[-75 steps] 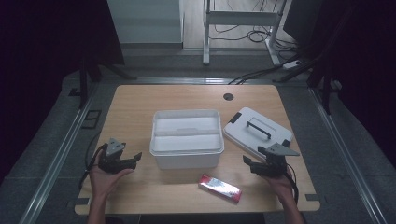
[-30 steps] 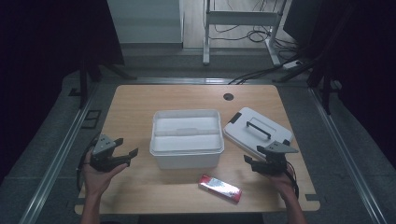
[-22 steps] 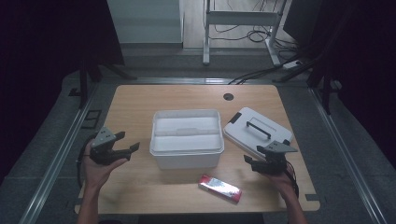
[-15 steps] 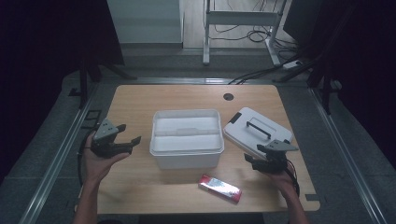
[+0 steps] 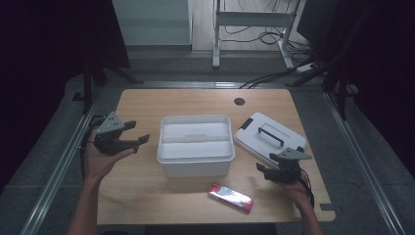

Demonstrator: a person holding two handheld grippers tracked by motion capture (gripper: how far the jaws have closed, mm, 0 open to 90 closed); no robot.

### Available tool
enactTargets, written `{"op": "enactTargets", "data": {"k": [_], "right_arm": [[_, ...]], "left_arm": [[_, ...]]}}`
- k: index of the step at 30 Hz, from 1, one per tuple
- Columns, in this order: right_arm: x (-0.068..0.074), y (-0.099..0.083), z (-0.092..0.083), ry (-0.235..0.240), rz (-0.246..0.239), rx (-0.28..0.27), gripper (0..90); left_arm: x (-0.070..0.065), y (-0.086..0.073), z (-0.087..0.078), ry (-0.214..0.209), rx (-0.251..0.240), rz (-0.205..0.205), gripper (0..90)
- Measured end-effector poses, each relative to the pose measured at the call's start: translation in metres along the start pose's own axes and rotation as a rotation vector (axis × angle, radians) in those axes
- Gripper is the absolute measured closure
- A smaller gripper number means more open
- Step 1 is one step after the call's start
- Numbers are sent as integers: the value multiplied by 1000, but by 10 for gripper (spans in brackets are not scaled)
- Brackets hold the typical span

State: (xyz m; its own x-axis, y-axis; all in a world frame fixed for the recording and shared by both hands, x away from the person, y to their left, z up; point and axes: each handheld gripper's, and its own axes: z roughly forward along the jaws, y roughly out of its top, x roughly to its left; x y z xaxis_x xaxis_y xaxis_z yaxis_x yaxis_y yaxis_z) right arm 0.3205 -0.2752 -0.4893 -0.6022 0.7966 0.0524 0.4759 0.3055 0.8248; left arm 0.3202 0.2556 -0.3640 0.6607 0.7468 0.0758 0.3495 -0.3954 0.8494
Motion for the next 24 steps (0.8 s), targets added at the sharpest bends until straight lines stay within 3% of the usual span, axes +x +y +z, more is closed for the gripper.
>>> {"op": "enactTargets", "data": {"k": [12, 15, 24], "right_arm": [[0, -2, 0, -7, -5, 17, 283], [-2, -3, -1, -11, 2, 16, 283], [-2, -4, 0, -8, -1, 24, 283]], "left_arm": [[6, 28, 13, -43, 24, 80, 311], [5, 35, 18, -80, 22, 93, 310], [5, 62, 21, -124, 56, 159, 307]]}}
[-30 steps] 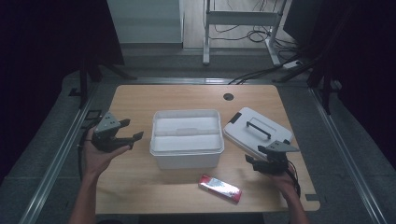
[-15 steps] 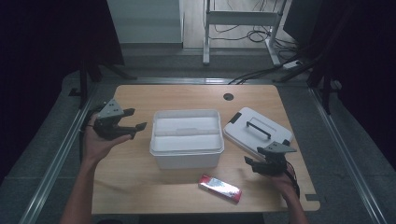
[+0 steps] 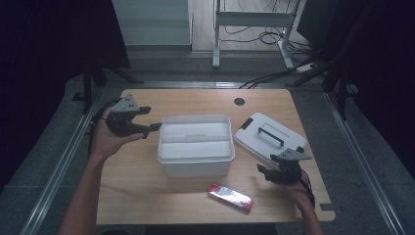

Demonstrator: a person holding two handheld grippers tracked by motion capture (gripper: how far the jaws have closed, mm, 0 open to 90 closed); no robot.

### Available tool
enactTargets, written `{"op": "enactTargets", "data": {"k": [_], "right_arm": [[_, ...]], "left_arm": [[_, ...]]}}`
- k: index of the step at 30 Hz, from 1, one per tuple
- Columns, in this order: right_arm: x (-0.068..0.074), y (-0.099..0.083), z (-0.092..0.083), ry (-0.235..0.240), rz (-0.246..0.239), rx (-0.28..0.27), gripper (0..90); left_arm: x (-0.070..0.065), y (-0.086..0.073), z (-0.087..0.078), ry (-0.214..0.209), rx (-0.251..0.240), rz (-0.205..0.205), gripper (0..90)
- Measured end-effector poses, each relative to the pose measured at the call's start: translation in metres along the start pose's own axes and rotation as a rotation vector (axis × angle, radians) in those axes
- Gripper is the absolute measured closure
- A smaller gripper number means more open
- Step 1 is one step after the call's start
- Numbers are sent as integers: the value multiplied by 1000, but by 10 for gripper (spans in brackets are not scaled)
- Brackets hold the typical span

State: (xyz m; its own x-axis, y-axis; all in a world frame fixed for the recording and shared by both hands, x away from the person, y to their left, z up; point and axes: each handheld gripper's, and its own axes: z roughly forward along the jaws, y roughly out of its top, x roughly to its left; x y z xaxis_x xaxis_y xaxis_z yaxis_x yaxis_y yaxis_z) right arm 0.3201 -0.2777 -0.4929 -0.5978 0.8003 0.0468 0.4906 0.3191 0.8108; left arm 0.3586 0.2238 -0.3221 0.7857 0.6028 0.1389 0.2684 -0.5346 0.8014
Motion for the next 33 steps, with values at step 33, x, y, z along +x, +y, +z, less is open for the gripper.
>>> {"op": "enactTargets", "data": {"k": [33], "right_arm": [[0, -1, -1, 14, -14, 8, 297]], "left_arm": [[-18, 57, 35, -110, 186, 198, 275]]}}
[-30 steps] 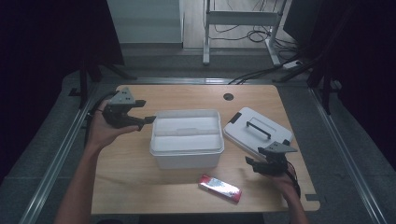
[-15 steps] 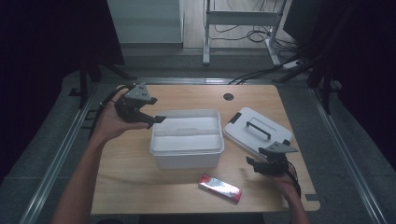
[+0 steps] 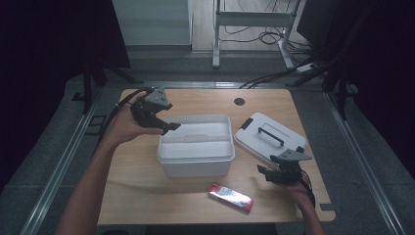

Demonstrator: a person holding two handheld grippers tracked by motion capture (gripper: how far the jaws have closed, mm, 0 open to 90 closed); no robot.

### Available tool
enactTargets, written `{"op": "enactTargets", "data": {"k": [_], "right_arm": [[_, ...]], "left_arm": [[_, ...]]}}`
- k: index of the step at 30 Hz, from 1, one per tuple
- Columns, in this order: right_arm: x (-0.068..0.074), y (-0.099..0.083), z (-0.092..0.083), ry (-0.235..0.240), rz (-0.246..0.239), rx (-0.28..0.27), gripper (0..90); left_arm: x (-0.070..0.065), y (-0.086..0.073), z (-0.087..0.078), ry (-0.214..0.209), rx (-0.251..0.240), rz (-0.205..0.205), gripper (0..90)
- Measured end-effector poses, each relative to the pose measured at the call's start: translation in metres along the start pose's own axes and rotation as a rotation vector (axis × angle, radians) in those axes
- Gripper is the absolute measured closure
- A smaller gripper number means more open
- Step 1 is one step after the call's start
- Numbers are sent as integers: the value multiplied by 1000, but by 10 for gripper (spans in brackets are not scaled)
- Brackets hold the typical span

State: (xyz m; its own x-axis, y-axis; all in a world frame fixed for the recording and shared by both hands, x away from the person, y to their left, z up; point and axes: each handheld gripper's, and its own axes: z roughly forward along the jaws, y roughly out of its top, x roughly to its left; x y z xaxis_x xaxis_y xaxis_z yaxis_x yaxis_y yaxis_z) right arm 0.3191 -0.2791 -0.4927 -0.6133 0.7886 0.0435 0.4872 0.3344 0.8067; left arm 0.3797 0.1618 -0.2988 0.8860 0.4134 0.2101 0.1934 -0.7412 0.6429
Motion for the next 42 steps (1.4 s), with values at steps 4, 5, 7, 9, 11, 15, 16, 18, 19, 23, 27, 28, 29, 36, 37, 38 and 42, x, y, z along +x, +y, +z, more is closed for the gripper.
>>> {"op": "enactTargets", "data": {"k": [4, 5, 7, 9, 11, 15, 16, 18, 19, 23, 27, 28, 29, 36, 37, 38, 42], "right_arm": [[1, 0, 1, 1, -11, 9, 296], [1, 0, 1, 1, -11, 9, 296], [1, 0, 2, 0, -12, 12, 296], [1, -1, 2, -1, -13, 13, 296], [1, -1, 2, -2, -12, 13, 296], [1, -1, 2, 1, -13, 15, 296], [2, -1, 2, 3, -15, 14, 297], [2, -1, 2, 4, -14, 15, 297], [2, -1, 2, 4, -14, 15, 297], [2, -1, 2, 4, -15, 16, 299], [2, -1, 2, -1, -21, 25, 300], [2, -1, 2, 0, -21, 25, 301], [2, -1, 2, 0, -20, 25, 300], [2, -3, -3, 44, 11, -4, 301], [1, -4, -4, 45, 18, -12, 301], [1, -4, -6, 46, 24, -16, 302], [1, -7, -9, 37, 29, -24, 305]], "left_arm": [[-1, 2, 6, -17, 17, 12, 275], [-1, 3, 7, -20, 22, 15, 275], [-2, 4, 9, -22, 32, 23, 275], [-2, 7, 10, -16, 40, 32, 276], [-2, 9, 11, -24, 44, 38, 284], [-4, 13, 13, -35, 47, 50, 290], [-5, 13, 14, -35, 53, 55, 292], [-6, 13, 17, -36, 69, 62, 294], [-6, 13, 18, -39, 75, 63, 294], [-7, 14, 22, -41, 77, 76, 319], [-8, 16, 24, -44, 89, 83, 327], [-8, 17, 24, -46, 92, 88, 327], [-8, 18, 24, -48, 92, 86, 327], [-9, 25, 29, -57, 120, 107, 327], [-9, 26, 30, -63, 128, 116, 327], [-8, 26, 32, -67, 135, 120, 328], [-7, 27, 40, -70, 162, 131, 332]]}}
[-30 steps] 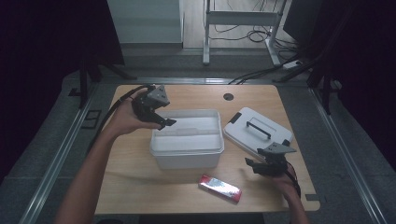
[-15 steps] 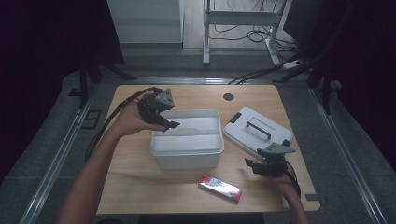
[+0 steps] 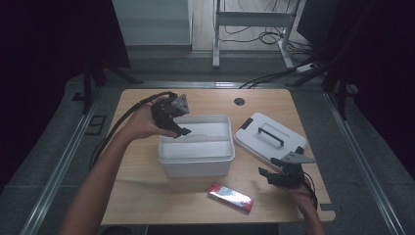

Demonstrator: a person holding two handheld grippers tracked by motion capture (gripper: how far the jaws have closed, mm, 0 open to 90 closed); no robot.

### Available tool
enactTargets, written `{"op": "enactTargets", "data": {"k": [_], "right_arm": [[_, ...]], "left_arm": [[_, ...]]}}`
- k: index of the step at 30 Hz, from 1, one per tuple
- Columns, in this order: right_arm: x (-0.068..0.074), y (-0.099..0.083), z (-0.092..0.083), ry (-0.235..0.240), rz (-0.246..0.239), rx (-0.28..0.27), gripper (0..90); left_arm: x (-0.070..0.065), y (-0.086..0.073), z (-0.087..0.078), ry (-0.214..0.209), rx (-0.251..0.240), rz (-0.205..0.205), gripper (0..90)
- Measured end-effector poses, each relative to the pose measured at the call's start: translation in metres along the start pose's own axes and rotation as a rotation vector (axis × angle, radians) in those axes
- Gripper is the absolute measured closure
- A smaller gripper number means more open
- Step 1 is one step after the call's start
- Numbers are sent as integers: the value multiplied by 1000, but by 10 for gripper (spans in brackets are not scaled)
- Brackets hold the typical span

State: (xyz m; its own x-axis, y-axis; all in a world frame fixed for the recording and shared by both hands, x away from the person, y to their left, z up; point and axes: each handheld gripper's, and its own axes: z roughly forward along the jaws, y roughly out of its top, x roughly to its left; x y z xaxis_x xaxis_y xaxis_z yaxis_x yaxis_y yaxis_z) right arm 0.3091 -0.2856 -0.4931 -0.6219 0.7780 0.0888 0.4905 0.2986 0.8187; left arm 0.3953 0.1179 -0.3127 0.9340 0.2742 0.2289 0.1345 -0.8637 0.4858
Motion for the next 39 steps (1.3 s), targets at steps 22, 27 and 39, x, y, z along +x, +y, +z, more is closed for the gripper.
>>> {"op": "enactTargets", "data": {"k": [22, 27, 39], "right_arm": [[3, -9, -6, -24, -2, 17, 316], [2, -9, -6, -23, -1, 19, 316], [1, -10, -6, -24, 1, 21, 319]], "left_arm": [[0, 7, 23, -55, 57, 39, 352], [0, 9, 26, -67, 57, 39, 359], [1, 18, 33, -102, 56, 64, 374]]}}
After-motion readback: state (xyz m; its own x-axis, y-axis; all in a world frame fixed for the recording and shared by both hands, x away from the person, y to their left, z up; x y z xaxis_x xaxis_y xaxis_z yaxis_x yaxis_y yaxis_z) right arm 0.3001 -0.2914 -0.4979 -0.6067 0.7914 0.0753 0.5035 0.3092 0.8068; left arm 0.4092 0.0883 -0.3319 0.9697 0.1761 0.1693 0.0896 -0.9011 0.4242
